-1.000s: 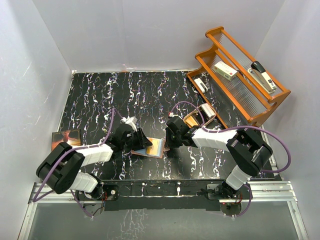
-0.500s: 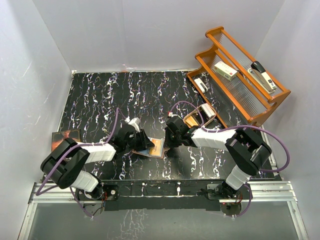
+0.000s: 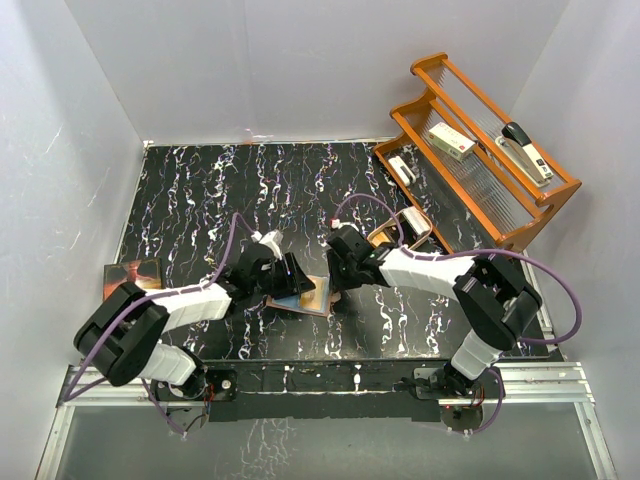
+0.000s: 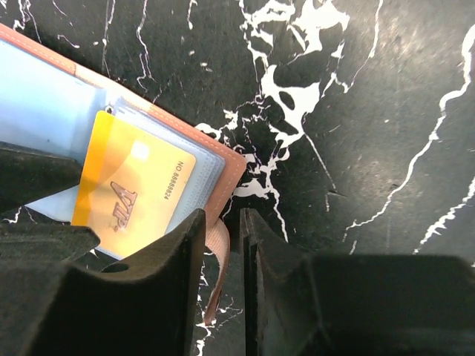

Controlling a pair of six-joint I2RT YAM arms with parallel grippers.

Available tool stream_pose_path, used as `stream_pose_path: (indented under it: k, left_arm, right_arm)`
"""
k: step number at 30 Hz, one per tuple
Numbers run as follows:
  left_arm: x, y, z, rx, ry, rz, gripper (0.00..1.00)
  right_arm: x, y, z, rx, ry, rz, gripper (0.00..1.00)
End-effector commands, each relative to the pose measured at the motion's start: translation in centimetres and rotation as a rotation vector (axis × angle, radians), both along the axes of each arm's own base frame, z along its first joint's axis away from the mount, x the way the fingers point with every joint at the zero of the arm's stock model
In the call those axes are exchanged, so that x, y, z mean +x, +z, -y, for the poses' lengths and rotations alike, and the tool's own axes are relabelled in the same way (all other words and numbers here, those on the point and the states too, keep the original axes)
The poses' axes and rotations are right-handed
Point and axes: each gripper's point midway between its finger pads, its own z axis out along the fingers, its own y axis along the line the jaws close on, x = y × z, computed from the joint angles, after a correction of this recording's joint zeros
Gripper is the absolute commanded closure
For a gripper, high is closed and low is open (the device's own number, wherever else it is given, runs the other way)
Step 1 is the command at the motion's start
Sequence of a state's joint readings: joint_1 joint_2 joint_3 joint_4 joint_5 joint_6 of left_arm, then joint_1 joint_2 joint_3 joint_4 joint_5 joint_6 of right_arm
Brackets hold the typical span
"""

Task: Put the credit cards into the card holder
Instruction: Insert the credit card into the card holder, then pick up the credit card from the storage box.

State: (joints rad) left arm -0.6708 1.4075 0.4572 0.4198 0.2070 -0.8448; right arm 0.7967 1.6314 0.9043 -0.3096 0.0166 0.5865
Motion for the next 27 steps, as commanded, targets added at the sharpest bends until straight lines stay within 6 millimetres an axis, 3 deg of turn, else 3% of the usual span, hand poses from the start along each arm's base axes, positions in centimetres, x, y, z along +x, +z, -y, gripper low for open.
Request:
stream_pose_path:
  k: [1, 6, 14, 20, 27]
  left_arm:
    - [0.5, 2.8, -0.2, 0.018, 0.006, 0.050, 0.51]
    - [0.6, 3.7, -2.1, 0.128, 0.027, 0.056, 0.47]
    - [0.5, 4.7, -4.1, 0.241, 0.007, 0.064, 0.45]
    - [0.6, 4.8, -5.5, 0.280, -0.008, 0.056, 0.41]
    - [0.7, 3.7, -7.7, 0.266, 0.022, -0.023, 0.41]
  right_arm:
    - [2.3, 4.3, 0.2, -0.040, 0.013, 0.129, 0.74]
    - [3.9, 6.0, 1.7, -0.140, 0.000, 0.189, 0.68]
    - [8.5, 8.7, 5.6, -0.342, -0.071, 0.294, 0.57]
    - [12.6, 10.1, 10.5, -0.526, -0.159, 0.348, 0.55]
    - [16.4, 9.8, 16.1, -0.752, -0.247, 0.345, 0.53]
